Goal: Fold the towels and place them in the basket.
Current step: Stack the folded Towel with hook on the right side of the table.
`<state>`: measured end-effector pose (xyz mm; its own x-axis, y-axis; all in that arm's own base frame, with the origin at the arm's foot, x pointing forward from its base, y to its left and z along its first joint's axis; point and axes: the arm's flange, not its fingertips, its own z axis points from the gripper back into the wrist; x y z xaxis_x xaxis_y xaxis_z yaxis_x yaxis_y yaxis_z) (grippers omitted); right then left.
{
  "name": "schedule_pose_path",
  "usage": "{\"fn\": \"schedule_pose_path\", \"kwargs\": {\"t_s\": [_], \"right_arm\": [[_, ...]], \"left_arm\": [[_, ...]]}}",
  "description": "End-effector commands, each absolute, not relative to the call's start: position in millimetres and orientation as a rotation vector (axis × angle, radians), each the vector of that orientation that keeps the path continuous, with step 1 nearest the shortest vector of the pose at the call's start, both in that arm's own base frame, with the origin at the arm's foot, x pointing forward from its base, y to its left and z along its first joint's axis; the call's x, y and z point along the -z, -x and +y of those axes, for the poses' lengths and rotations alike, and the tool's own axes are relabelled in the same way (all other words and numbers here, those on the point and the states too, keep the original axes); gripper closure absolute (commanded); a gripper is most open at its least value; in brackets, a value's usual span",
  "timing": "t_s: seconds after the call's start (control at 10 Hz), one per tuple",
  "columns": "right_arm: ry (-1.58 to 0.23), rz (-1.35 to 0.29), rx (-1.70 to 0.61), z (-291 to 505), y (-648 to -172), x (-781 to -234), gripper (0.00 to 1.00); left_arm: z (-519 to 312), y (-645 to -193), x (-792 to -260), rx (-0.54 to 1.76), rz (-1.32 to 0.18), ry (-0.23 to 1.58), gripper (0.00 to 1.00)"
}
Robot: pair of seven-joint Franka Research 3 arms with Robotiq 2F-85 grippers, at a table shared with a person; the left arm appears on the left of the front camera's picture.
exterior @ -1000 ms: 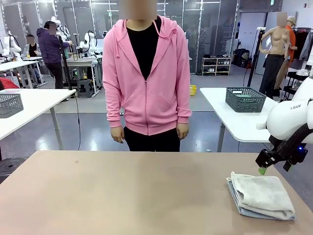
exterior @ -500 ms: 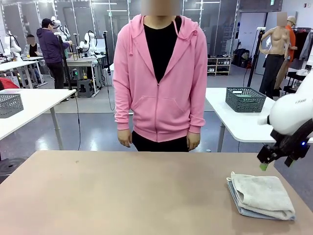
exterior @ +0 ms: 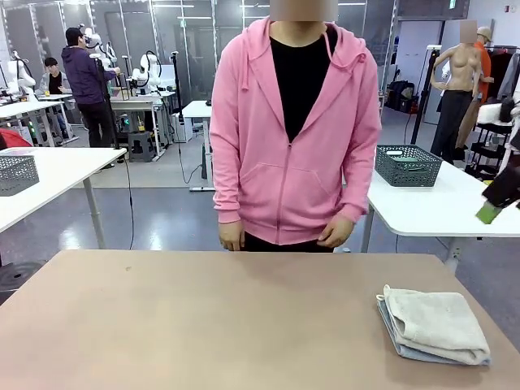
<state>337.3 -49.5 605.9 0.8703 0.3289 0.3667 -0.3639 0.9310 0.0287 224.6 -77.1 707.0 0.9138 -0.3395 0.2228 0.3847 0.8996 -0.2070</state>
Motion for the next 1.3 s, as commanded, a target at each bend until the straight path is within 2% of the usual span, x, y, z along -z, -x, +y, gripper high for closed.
{"fn": "schedule_pose_path", "kwargs": {"t_s": [0.0, 0.2, 0.5, 0.9, 1.2], "right_arm": [[-0.200, -0.400, -0.474, -68, -300, -626, 0.00], [-0.225, -0.418, -0.566, -77, -255, -638, 0.00], [-0.181, -0.421, -0.614, -91, -211, -628, 0.00], [-0.159, -0.406, -0.568, -97, -198, -614, 0.00], [-0.188, -0.424, -0.594, -92, -199, -627, 0.00]], "left_arm": [[-77, -223, -706, 0.395, -0.184, 0.254, 0.00], [-77, -223, -706, 0.395, -0.184, 0.254, 0.00], [-77, -223, -706, 0.395, -0.184, 0.254, 0.00], [-77, -223, -706, 0.395, -0.184, 0.254, 0.00], [-77, -223, -706, 0.395, -0.184, 0.254, 0.00]]}}
